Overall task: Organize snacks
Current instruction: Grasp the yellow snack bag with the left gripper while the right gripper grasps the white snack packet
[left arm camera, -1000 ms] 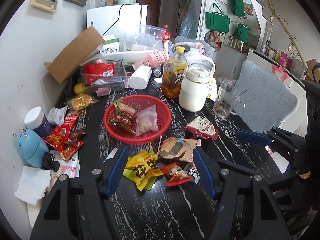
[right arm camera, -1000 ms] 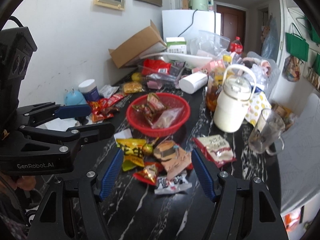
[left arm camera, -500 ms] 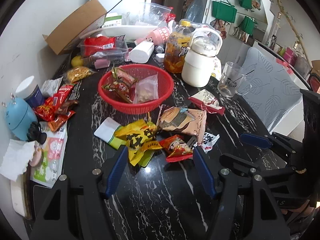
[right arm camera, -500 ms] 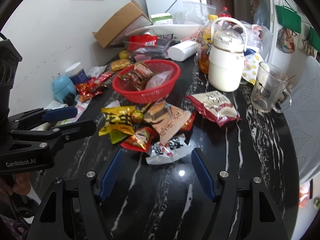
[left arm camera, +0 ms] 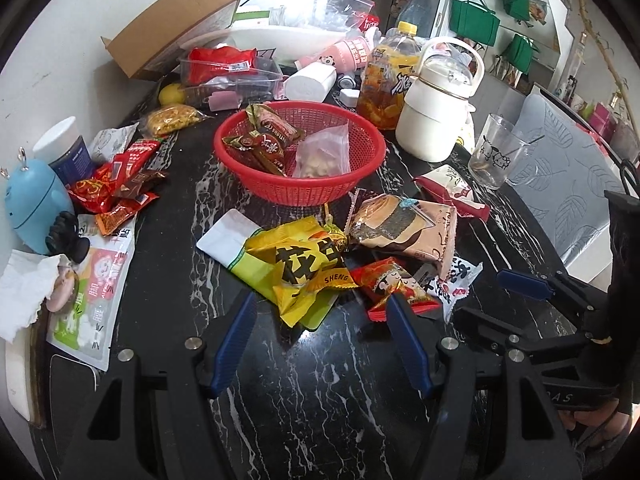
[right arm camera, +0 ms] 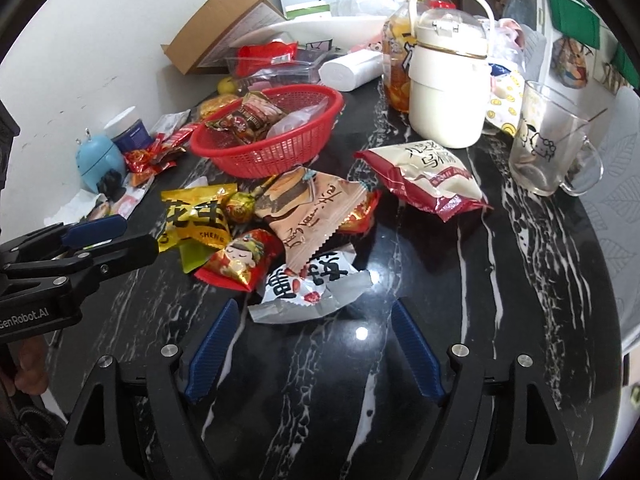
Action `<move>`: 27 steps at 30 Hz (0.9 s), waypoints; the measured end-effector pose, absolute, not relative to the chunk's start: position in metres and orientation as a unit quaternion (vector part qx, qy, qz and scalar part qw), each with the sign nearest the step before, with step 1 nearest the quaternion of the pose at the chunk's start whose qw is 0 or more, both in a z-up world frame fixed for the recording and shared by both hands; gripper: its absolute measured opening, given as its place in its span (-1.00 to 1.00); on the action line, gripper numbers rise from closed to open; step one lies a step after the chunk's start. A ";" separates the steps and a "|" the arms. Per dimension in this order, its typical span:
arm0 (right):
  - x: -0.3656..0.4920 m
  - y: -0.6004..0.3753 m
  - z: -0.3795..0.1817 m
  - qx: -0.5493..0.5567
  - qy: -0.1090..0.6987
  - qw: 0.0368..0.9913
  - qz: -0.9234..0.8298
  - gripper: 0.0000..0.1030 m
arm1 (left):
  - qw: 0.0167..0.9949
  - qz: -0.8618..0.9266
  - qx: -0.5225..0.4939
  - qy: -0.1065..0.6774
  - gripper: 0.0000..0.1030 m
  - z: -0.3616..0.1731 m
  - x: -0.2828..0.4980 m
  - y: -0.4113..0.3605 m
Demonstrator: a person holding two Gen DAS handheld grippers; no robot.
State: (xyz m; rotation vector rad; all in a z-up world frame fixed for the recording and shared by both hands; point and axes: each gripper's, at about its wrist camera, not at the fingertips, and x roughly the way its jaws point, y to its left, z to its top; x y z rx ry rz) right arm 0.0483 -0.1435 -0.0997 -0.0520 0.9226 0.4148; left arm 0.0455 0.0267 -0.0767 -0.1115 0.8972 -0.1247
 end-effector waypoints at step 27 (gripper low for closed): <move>0.082 -0.144 -0.121 -0.028 0.465 0.856 0.224 0.64 | 0.869 -0.030 -0.070 0.489 0.28 -0.120 0.118 0.032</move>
